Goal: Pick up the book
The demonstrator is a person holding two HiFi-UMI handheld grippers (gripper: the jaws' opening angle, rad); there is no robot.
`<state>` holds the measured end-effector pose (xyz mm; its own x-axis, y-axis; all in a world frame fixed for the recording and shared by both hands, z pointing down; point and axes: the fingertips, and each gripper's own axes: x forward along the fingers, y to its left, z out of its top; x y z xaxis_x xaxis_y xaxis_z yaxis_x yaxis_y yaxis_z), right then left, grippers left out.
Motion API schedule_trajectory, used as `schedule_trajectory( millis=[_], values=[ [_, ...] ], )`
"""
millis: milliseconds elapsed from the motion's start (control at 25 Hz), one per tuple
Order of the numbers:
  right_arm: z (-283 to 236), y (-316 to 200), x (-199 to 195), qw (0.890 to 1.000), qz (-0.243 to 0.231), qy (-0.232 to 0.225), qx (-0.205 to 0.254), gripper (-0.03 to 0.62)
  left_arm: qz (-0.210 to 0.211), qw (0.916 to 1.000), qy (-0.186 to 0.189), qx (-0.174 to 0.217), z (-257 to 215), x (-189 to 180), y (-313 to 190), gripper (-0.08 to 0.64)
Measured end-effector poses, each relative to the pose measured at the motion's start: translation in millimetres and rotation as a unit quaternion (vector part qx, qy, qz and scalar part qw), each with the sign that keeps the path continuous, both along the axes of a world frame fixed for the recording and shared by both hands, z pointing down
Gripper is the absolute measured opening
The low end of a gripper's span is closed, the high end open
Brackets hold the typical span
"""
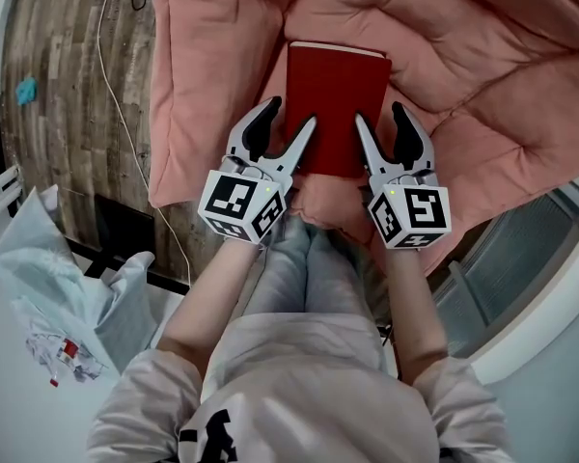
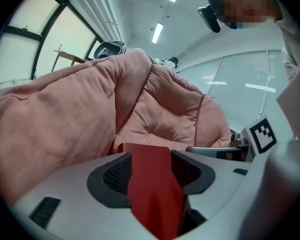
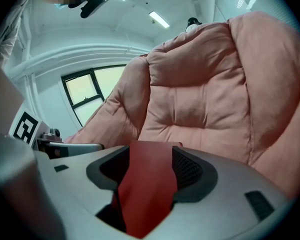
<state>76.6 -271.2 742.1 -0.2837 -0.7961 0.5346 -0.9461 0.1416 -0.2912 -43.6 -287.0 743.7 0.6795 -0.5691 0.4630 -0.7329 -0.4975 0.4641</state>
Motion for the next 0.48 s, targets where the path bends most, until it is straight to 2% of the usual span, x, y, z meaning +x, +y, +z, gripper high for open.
schedule_trajectory(
  millis=[280, 480],
  values=[
    [34.2, -3.7, 2.2, 0.999, 0.009, 0.000, -0.035, 0.273, 0.003, 0.9996, -0.016, -0.022, 27.8, 2.1, -6.2, 0.233],
    [55.7, 0.1, 3.7, 0.998, 0.018, 0.017, -0.053, 0.288, 0.008, 0.9987, -0.025, -0.044, 48.6, 3.6, -2.3, 0.242]
  ],
)
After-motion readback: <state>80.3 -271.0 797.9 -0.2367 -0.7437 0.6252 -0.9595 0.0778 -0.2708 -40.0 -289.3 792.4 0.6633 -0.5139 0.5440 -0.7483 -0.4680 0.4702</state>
